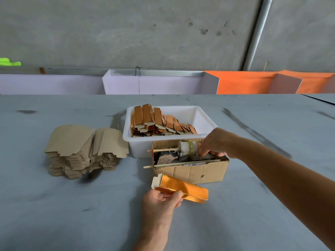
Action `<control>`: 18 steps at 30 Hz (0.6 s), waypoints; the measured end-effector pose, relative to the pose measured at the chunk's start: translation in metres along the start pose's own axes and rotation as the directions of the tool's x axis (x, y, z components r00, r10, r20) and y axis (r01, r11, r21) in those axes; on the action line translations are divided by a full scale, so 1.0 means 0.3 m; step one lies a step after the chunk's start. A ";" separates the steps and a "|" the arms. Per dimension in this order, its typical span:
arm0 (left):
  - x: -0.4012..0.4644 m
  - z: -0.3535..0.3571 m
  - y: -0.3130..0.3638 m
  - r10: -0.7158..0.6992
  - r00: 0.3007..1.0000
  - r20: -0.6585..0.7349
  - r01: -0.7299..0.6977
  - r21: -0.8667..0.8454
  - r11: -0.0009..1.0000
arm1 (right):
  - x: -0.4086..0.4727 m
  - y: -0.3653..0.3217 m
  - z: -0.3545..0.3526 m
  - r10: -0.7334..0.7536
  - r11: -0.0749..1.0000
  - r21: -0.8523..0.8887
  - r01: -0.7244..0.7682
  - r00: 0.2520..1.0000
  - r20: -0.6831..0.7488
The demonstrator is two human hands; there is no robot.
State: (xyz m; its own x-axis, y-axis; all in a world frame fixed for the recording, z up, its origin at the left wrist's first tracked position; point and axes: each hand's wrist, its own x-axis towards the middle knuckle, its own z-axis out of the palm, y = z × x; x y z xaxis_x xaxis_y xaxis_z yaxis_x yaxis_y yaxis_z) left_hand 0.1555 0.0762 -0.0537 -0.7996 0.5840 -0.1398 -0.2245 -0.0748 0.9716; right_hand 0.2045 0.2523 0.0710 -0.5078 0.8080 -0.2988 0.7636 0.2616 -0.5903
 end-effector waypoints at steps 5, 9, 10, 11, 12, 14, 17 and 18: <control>0.000 0.005 0.008 -0.008 1.000 -0.016 0.008 -0.032 0.999 | 0.005 -0.015 0.027 -0.031 0.996 -0.075 0.036 0.997 0.074; -0.004 0.010 0.015 -0.007 1.000 -0.023 0.007 -0.035 0.999 | 0.002 -0.018 0.034 -0.016 0.989 -0.144 0.031 0.994 0.108; -0.006 0.009 0.016 -0.005 1.000 -0.021 0.005 -0.030 1.000 | 0.001 -0.019 0.037 -0.015 0.988 -0.153 0.032 0.993 0.114; -0.007 0.007 0.018 -0.003 1.000 -0.019 0.002 -0.024 1.000 | 0.002 -0.020 0.041 -0.016 0.987 -0.157 0.035 0.993 0.120; -0.009 0.008 0.019 0.000 1.000 -0.016 0.000 -0.016 1.000 | 0.004 -0.020 0.044 -0.019 0.987 -0.155 0.038 0.992 0.124; -0.010 0.007 0.019 0.001 1.000 -0.015 -0.001 -0.004 1.000 | 0.007 -0.019 0.050 -0.022 0.988 -0.149 0.040 0.992 0.122; -0.013 0.008 0.022 0.005 1.000 -0.013 -0.005 0.013 1.000 | 0.014 -0.013 0.059 -0.011 0.989 -0.143 0.030 0.992 0.128; -0.013 0.008 0.022 0.008 1.000 -0.013 -0.007 0.017 1.000 | 0.015 -0.011 0.063 -0.006 0.990 -0.138 0.025 0.991 0.134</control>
State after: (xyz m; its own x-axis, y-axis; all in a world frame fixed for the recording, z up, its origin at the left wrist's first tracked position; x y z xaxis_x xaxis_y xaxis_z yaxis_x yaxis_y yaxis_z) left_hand 0.1584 0.0754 -0.0464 -0.8082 0.5733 -0.1349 -0.2090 -0.0650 0.9758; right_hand 0.1921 0.2452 0.0574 -0.5612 0.7286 -0.3928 0.7986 0.3517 -0.4885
